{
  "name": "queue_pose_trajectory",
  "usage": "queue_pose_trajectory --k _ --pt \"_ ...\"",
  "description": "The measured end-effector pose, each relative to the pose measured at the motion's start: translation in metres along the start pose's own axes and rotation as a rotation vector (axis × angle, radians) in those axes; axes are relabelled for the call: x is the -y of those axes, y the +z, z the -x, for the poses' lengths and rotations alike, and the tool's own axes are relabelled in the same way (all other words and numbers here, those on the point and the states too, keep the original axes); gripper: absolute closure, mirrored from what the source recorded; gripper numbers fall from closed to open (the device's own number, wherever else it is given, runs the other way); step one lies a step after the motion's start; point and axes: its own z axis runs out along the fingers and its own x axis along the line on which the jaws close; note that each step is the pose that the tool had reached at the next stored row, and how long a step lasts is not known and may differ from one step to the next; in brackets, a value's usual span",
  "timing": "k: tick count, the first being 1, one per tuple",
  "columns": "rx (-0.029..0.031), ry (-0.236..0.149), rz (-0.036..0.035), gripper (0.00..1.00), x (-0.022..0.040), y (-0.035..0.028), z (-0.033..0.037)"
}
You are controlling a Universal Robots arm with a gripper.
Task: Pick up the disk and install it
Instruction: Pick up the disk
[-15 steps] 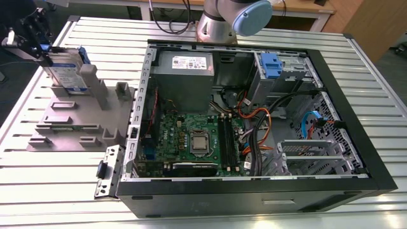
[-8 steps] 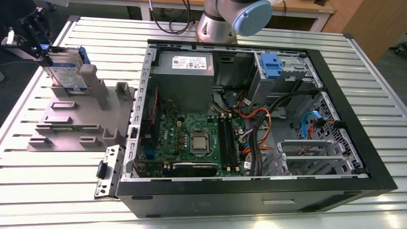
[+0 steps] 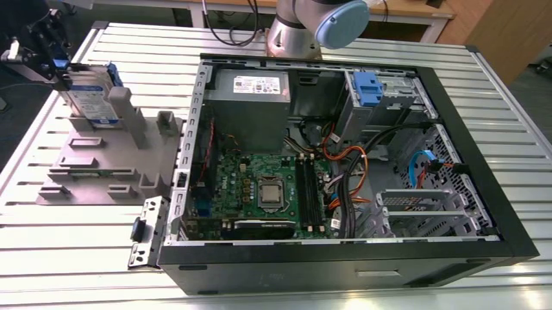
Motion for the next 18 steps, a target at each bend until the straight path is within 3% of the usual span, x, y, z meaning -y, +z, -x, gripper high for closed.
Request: queue_pose_trajectory --k 5,7,18 --pt "0.0001 0.000 -0.0001 0.56 0.0000 0.0004 0.0000" --pt "0.0000 0.000 -0.0001 0.64 0.0000 0.0004 0.0000" --pt "0.0002 0.000 -0.0005 0.64 0.0000 0.0001 0.0000"
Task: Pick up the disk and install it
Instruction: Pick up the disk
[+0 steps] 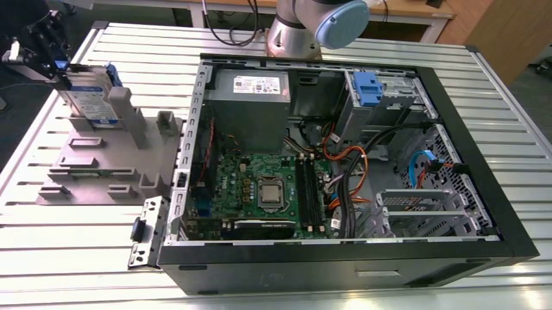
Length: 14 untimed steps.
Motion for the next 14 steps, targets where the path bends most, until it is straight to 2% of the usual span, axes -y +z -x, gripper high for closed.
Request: queue_pose_trajectory --k 14 --pt "-0.0001 0.000 0.0003 0.64 -0.0001 -0.0056 0.0001"
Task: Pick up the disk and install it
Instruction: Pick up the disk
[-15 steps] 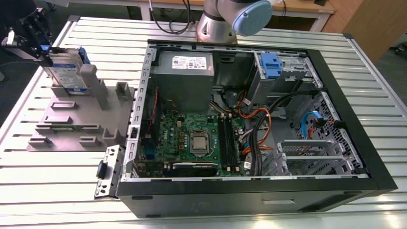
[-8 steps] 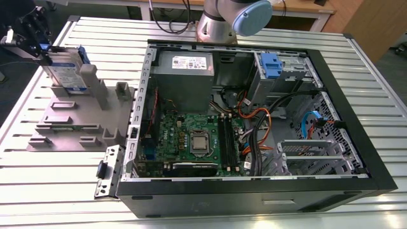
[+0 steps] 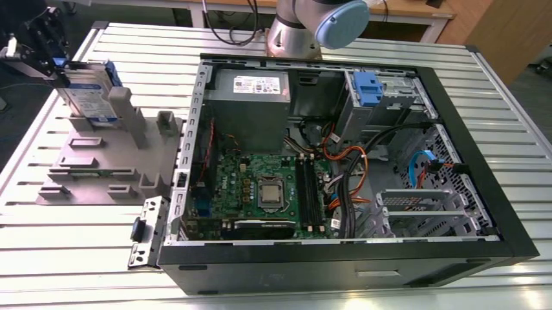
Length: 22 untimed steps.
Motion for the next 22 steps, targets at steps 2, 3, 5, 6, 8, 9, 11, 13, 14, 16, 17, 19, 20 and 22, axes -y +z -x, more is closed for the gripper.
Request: queue_pose_trajectory --k 2,3,5,6,8,9,11,13,14,16,17,19,20,22 --pt "0.0000 0.000 0.0000 0.64 0.0000 -0.0006 0.0000" --pt "0.0000 0.000 0.0000 0.64 0.0000 -0.0009 0.0000" --pt "0.0000 0.000 0.0000 0.64 0.0000 -0.0015 0.0000" --pt "0.0000 0.000 0.0000 0.64 0.0000 -0.0018 0.0001" --pt "0.0000 0.000 0.0001 0.64 0.0000 -0.0024 0.0001" --pt "0.0000 0.000 -0.0001 0.64 0.0000 -0.0024 0.0001" --pt "0.0000 0.000 0.0000 0.64 0.0000 -0.0042 0.0001" --pt "0.0000 0.000 0.0001 0.64 0.0000 -0.0044 0.0001" --pt "-0.0001 0.000 0.0002 0.64 0.0000 -0.0047 0.0001" --pt "0.0000 0.000 0.0001 0.64 -0.0001 -0.0051 0.0001" --pt "0.0000 0.000 0.0000 0.64 -0.0001 -0.0065 0.0002" --pt "0.0000 0.000 -0.0001 0.64 -0.0001 -0.0092 0.0003" --pt "0.0000 0.000 0.0000 0.64 -0.0001 -0.0093 0.0003" --pt "0.0000 0.000 0.0000 0.64 -0.0001 -0.0098 0.0003"
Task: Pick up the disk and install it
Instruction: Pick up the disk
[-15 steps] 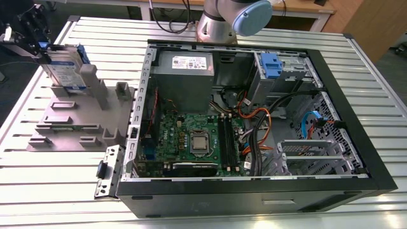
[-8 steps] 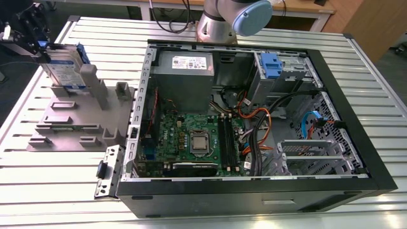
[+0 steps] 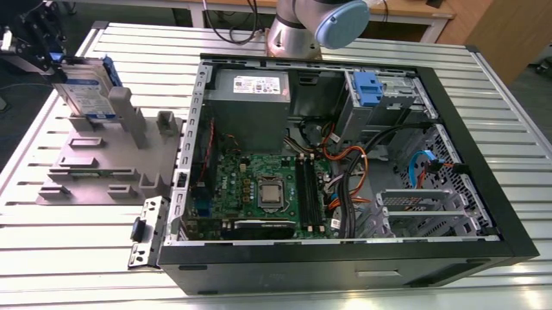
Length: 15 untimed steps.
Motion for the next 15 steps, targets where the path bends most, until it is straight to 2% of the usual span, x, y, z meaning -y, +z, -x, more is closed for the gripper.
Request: queue_pose_trajectory --k 15 --pt "0.0000 0.000 -0.0001 0.64 0.0000 -0.0038 0.0001"
